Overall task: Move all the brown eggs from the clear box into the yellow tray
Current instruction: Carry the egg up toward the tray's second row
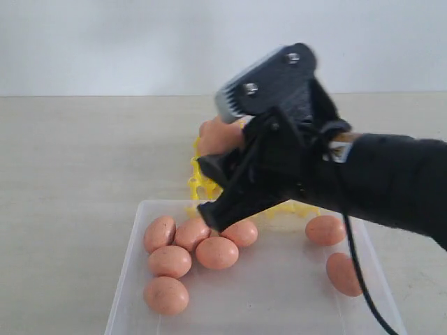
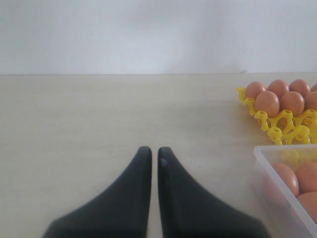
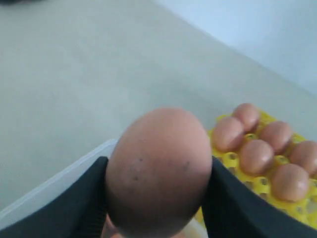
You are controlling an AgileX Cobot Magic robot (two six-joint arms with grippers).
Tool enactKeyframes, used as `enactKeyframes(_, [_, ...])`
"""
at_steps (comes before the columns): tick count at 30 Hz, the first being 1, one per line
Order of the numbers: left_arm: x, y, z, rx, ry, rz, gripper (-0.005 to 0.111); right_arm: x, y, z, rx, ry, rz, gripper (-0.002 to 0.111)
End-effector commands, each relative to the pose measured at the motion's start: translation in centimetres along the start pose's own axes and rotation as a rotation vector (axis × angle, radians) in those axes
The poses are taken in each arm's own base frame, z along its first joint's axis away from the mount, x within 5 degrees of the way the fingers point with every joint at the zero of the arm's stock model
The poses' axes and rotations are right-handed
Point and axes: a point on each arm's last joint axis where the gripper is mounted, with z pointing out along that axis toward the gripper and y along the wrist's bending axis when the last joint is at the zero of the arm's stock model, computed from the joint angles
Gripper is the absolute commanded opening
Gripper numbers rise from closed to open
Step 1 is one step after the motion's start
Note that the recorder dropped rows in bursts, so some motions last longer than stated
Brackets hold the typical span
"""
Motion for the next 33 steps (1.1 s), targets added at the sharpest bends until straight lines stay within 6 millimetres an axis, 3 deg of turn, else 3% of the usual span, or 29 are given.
enactKeyframes(1, [0.1,0.0,0.0,0.009,0.001,0.003,0.004,0.9,-3.1,-3.5,0.293,-0.338,0.202,0.0])
enactKeyframes(7, [0.1,0.0,0.0,0.009,0.001,0.003,0.004,1.8,-6.6,-6.8,0.708,-0.619,0.359,0.0])
enactKeyframes(12, [0.1,0.0,0.0,0.009,0.001,0.003,0.004,0.4,-9.3,-7.0,0.803,-0.684,0.31,0.0])
enactKeyframes(16, [0.1,0.0,0.0,0.009,0.001,0.003,0.004,-0.7,-13.6,-5.4,0.855,-0.636,0.267,0.0])
enactKeyframes(20, [0.1,0.0,0.0,0.009,0.001,0.003,0.004,-1.2,-17.7,-1.9,0.617,-0.351,0.338,0.0])
enactKeyframes(23, [0.1,0.0,0.0,0.009,0.001,0.003,0.004,-1.9,-19.4,0.5,0.466,-0.206,0.305,0.0])
enactKeyframes(29, [0.1,0.0,0.0,0.009,0.001,0.003,0.004,-0.6,-18.3,4.3,0.189,-0.126,0.148,0.0])
enactKeyframes(33, [0.1,0.0,0.0,0.009,0.001,0.003,0.004,0.9,-17.1,6.4,-0.016,-0.171,0.187,0.0])
